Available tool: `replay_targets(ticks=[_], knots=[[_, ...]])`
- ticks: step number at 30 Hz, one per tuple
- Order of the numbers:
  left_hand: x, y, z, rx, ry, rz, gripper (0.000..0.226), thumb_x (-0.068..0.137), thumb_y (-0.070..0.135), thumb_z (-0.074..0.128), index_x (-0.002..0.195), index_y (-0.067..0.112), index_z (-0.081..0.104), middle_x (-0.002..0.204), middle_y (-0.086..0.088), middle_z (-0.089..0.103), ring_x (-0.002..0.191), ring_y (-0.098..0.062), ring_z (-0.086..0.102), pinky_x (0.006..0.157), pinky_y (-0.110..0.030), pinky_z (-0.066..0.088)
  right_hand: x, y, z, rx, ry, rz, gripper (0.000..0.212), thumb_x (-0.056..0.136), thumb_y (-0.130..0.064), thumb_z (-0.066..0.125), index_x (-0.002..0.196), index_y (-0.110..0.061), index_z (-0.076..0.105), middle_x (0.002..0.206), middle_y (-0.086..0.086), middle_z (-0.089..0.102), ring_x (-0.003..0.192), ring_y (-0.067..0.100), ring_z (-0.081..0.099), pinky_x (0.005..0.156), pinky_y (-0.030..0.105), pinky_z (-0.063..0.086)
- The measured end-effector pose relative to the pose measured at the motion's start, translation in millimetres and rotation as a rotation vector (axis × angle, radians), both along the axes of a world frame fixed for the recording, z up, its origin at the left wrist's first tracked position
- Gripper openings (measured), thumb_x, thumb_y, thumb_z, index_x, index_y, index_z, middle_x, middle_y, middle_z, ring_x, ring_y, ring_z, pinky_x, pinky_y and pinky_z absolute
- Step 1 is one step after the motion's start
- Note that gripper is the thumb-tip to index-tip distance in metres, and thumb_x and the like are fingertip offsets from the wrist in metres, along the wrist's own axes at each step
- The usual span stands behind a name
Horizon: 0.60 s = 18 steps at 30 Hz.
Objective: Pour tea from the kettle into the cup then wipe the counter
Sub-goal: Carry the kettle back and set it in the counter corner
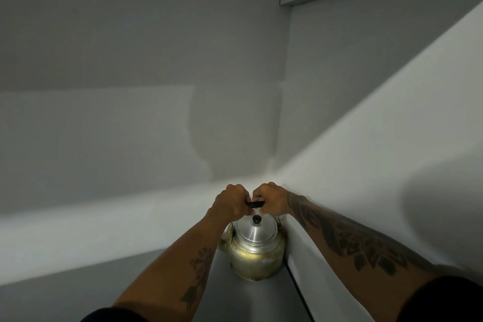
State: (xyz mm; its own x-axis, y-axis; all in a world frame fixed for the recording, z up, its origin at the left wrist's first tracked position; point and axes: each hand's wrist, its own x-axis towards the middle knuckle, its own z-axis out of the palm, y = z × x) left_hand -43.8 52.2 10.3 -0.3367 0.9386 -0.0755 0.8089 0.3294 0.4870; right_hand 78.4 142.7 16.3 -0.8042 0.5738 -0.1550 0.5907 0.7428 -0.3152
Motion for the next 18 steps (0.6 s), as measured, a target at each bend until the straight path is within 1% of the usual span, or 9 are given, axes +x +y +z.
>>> replay_targets(ticks=[3,5,7,9,11,13,14,16,18], knots=[[-1.8,0.7,-1.4,-0.005,0.017,0.000,0.030,0.069,0.032,0.077,0.095,0.019,0.071,0.096,-0.003,0.064,0.083,-0.022,0.062,0.070,-0.030,0.048,-2.9,-0.5,-2.1,0.010,-0.005,-0.011,0.020,0.073,-0.007,0.066,0.088,-0.019,0.062,0.091,0.000,0.054,0.083,0.017,0.050,0.070,0.028,0.042],[-2.9,-4.4,-3.3,-0.003,0.022,0.004,0.038,0.071,0.033,0.075,0.107,0.022,0.066,0.111,-0.004,0.063,0.098,-0.022,0.062,0.082,-0.032,0.051,-5.3,-4.4,-2.3,0.020,-0.012,-0.021,0.018,0.075,-0.004,0.062,0.087,-0.017,0.061,0.088,0.000,0.054,0.082,0.019,0.052,0.069,0.029,0.043],[-3.0,-12.4,-4.6,0.007,0.009,0.019,0.047,0.074,0.032,0.073,0.118,0.025,0.060,0.124,-0.004,0.059,0.111,-0.022,0.058,0.094,-0.035,0.049,-4.4,-7.3,-1.0,0.018,-0.042,-0.031,0.018,0.076,-0.004,0.060,0.085,-0.019,0.057,0.088,0.001,0.053,0.084,0.021,0.054,0.068,0.028,0.043],[-1.9,-26.7,-4.7,0.027,-0.001,0.036,0.052,0.078,0.031,0.071,0.126,0.025,0.053,0.132,-0.004,0.054,0.119,-0.022,0.053,0.099,-0.036,0.046,-1.5,-11.4,1.4,0.020,-0.057,-0.050,0.025,0.076,-0.006,0.062,0.098,-0.016,0.059,0.099,0.003,0.056,0.093,0.022,0.055,0.075,0.029,0.046],[0.0,-45.7,-3.6,0.049,0.015,0.058,0.057,0.082,0.033,0.066,0.134,0.025,0.045,0.138,-0.003,0.048,0.127,-0.022,0.047,0.102,-0.036,0.041,2.2,-19.4,5.0,0.025,-0.056,-0.064,0.047,0.076,-0.013,0.067,0.121,-0.017,0.055,0.118,0.006,0.056,0.108,0.023,0.054,0.088,0.032,0.048],[-0.1,-69.6,-2.0,0.093,0.035,0.090,0.061,0.085,0.035,0.062,0.140,0.026,0.038,0.144,-0.003,0.043,0.132,-0.024,0.042,0.104,-0.039,0.038,3.3,-34.3,10.2,0.056,-0.050,-0.036,0.065,0.077,-0.020,0.068,0.137,-0.019,0.044,0.134,0.006,0.050,0.123,0.025,0.047,0.102,0.036,0.041],[-1.3,-83.5,-1.3,0.121,0.043,0.109,0.062,0.085,0.036,0.061,0.142,0.025,0.036,0.146,-0.003,0.041,0.134,-0.024,0.040,0.106,-0.040,0.038,2.1,-44.1,12.9,0.086,-0.035,-0.004,0.068,0.080,-0.024,0.066,0.142,-0.020,0.039,0.142,0.006,0.045,0.130,0.026,0.042,0.108,0.037,0.035],[-6.9,-116.0,-1.5,0.167,0.088,0.149,0.064,0.087,0.036,0.059,0.144,0.024,0.032,0.150,-0.005,0.037,0.136,-0.026,0.037,0.107,-0.043,0.038,-3.7,-70.4,16.0,0.144,0.030,0.068,0.068,0.086,-0.032,0.060,0.147,-0.021,0.031,0.153,0.006,0.035,0.141,0.026,0.030,0.116,0.040,0.023],[-14.7,-153.5,-4.7,0.187,0.149,0.209,0.065,0.087,0.037,0.058,0.145,0.023,0.030,0.153,-0.007,0.033,0.139,-0.028,0.033,0.108,-0.044,0.035,-13.5,-103.0,15.3,0.176,0.101,0.132,0.067,0.091,-0.040,0.055,0.149,-0.022,0.026,0.157,0.006,0.028,0.145,0.024,0.023,0.119,0.039,0.015]])
